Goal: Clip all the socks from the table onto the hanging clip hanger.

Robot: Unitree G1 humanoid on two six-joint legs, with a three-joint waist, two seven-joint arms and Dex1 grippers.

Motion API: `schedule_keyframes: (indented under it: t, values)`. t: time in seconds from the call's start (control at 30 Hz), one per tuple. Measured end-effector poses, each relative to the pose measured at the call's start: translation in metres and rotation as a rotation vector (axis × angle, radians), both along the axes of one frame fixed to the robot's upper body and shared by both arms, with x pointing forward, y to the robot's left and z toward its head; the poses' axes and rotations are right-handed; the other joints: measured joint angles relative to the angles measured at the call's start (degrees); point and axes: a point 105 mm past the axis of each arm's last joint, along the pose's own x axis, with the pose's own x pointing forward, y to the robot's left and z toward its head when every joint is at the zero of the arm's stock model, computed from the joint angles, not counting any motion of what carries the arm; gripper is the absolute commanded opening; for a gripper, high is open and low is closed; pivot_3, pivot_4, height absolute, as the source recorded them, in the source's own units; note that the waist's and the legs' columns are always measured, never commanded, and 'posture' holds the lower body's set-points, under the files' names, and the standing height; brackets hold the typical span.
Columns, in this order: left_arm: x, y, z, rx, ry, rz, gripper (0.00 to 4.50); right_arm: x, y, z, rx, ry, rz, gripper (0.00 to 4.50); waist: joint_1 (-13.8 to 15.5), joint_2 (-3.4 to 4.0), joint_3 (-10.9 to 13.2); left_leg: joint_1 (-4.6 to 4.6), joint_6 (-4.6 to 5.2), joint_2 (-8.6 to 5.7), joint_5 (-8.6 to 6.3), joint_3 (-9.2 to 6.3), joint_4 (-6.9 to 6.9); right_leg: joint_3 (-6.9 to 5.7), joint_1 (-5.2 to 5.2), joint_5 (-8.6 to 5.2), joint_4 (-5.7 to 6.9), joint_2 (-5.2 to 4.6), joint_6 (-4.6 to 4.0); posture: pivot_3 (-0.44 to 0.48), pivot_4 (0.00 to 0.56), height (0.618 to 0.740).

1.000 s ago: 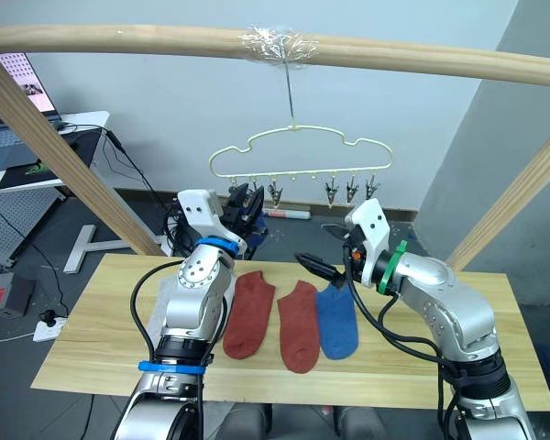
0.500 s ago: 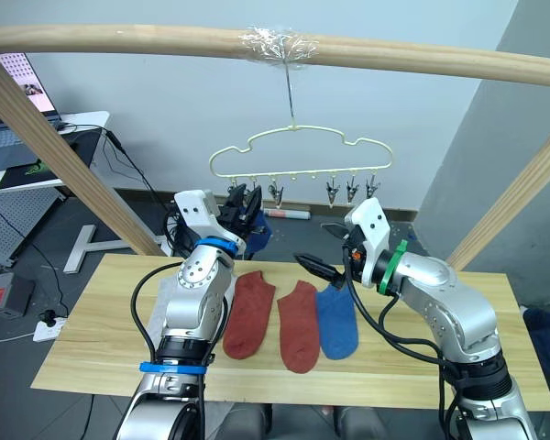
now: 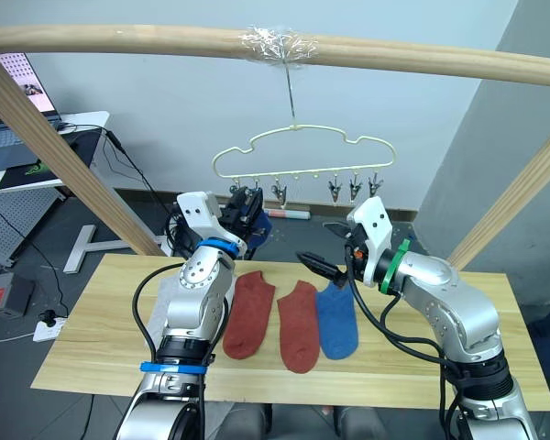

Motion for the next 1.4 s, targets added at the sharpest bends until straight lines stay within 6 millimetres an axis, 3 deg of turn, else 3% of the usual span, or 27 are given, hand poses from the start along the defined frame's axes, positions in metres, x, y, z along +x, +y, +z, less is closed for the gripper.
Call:
schedule_keyframes:
  t: [0.13,0.53,0.63,0.83,1.07,1.33,1.4]
  values:
    - [0.0,-0.001,0.002,0.001,-0.008,-0.012,0.01,0.0,0.0,0.0,-0.001,0.003,-0.001,4.5,0.0,0.0,0.0,0.01,0.0,0.0,0.0,0.0,0.0,0.0,0.0,0.0,0.0,0.0,0.0,0.068,0.169,0.74]
    - [0.0,-0.004,0.003,0.025,-0.013,-0.021,0.0,0.0,-0.001,-0.002,-0.003,0.007,-0.01,4.5,0.0,0.0,0.0,0.0,0.0,0.0,0.0,0.0,0.0,0.0,0.0,0.0,0.0,0.0,0.0,0.075,0.172,0.74]
    - [-0.001,-0.003,0.001,0.099,-0.014,-0.052,0.0,0.005,-0.009,-0.031,-0.078,0.068,-0.089,4.5,0.0,-0.01,0.0,0.01,0.0,0.0,0.0,0.0,-0.01,0.0,0.0,0.0,0.0,0.0,0.0,0.088,0.177,0.74]
    - [0.0,0.004,0.005,0.146,0.036,-0.126,0.0,0.011,-0.017,-0.123,-0.293,0.213,-0.169,4.5,-0.2,-0.01,0.0,0.05,0.01,0.01,0.01,0.03,-0.01,0.01,-0.02,-0.01,0.02,0.01,0.0,0.106,0.18,0.74]
    - [0.006,0.018,0.017,0.182,0.075,-0.148,0.0,0.013,-0.019,-0.187,-0.419,0.317,-0.22,4.5,0.0,-0.01,0.0,0.06,-0.01,0.02,0.02,0.02,-0.03,0.0,-0.01,-0.01,0.01,0.02,0.0,0.129,0.18,0.74]
    - [0.005,0.017,0.013,0.174,0.095,-0.154,0.0,0.029,-0.009,-0.2,-0.442,0.24,-0.256,4.5,0.0,-0.08,-0.1,0.25,-0.04,0.02,0.06,0.03,-0.02,0.02,0.17,0.0,0.02,0.02,0.0,0.14,0.174,0.74]
    - [0.005,0.016,0.011,0.172,0.103,-0.158,0.0,0.028,-0.009,-0.203,-0.452,0.226,-0.237,3.91,0.0,-0.08,-0.1,0.51,-0.04,0.02,0.07,0.03,-0.02,0.03,0.45,-0.01,0.0,0.02,0.03,0.14,0.172,0.74]
